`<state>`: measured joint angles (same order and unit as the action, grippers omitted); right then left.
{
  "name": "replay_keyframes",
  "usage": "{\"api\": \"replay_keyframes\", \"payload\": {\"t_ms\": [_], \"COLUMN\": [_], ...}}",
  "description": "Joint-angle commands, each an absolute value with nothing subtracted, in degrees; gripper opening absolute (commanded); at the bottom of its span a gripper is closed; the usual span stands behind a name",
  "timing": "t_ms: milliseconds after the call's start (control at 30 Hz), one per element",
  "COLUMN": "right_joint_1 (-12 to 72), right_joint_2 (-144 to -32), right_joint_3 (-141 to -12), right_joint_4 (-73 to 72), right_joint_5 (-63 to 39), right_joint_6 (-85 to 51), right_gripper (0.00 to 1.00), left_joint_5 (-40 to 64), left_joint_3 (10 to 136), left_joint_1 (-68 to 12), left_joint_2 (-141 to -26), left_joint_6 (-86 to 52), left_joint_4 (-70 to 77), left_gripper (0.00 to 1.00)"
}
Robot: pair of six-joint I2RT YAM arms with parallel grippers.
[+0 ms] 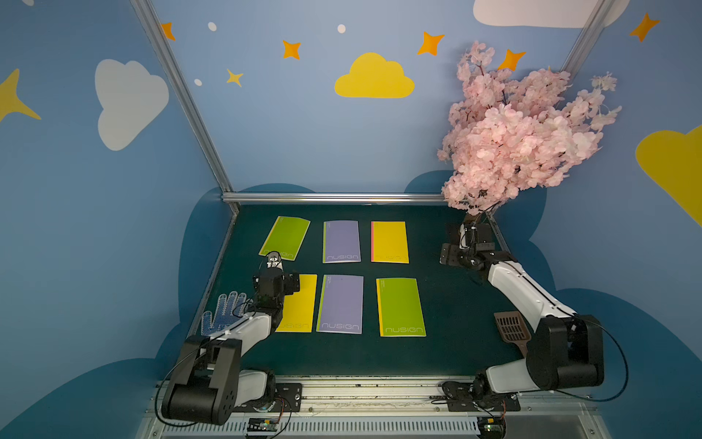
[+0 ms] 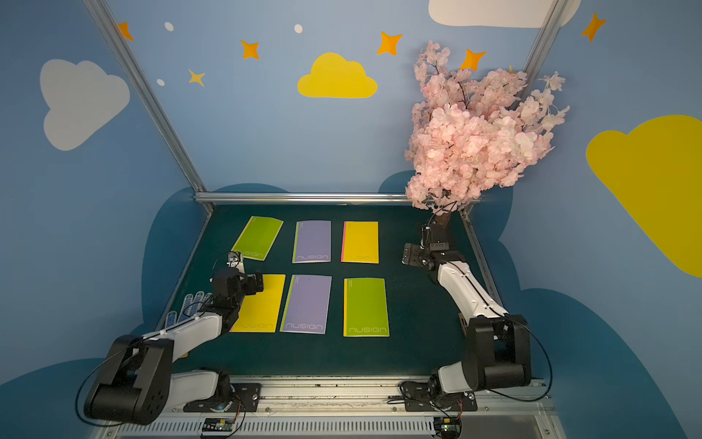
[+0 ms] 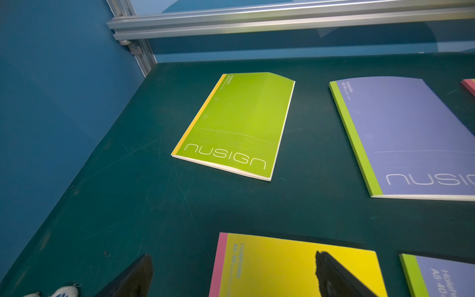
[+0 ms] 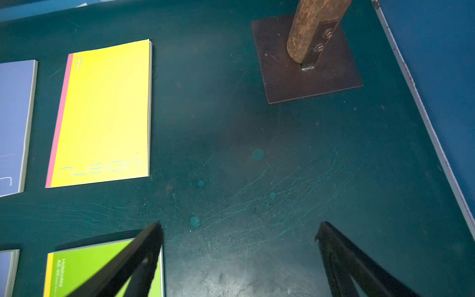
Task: Close the notebook
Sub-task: Reset both arms
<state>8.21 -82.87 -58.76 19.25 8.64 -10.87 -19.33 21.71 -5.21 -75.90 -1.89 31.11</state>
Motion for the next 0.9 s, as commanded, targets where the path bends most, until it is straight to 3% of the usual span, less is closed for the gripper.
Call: {"api": "replay_keyframes", "payload": {"t_ms": [0, 300, 600, 867], "right_joint_1": [7.56, 6.02, 3.72, 1.99], "right_joint_2": [-81.35, -79.24, -82.92, -89.02], "right_joint_3": [-54.72, -38.89, -29.86, -18.59], "right_joint_4": [11.91, -15.33, -31.67, -58.64], "right_joint_5": [8.14, 7.75, 4.68, -0.47], "right_joint_6": [-6.95, -0.38, 0.7, 0.64], "right_gripper": [0.97, 0.97, 0.97, 0.97], "left_joint_5": [-19.82, -16.18, -16.87, -16.21], "left_joint_3": [21.09, 20.64, 17.58, 19.37], "left_joint_1": [-4.8, -3.69, -3.6, -3.57], "left_joint_2": [-79.06, -85.82, -91.29, -90.71], "left_joint_6": [-0.71, 0.26, 0.35, 0.0], "left_joint_4": [42.92, 51.59, 62.55, 58.1], "left_gripper": [1.0, 1.0, 1.0, 1.0]}}
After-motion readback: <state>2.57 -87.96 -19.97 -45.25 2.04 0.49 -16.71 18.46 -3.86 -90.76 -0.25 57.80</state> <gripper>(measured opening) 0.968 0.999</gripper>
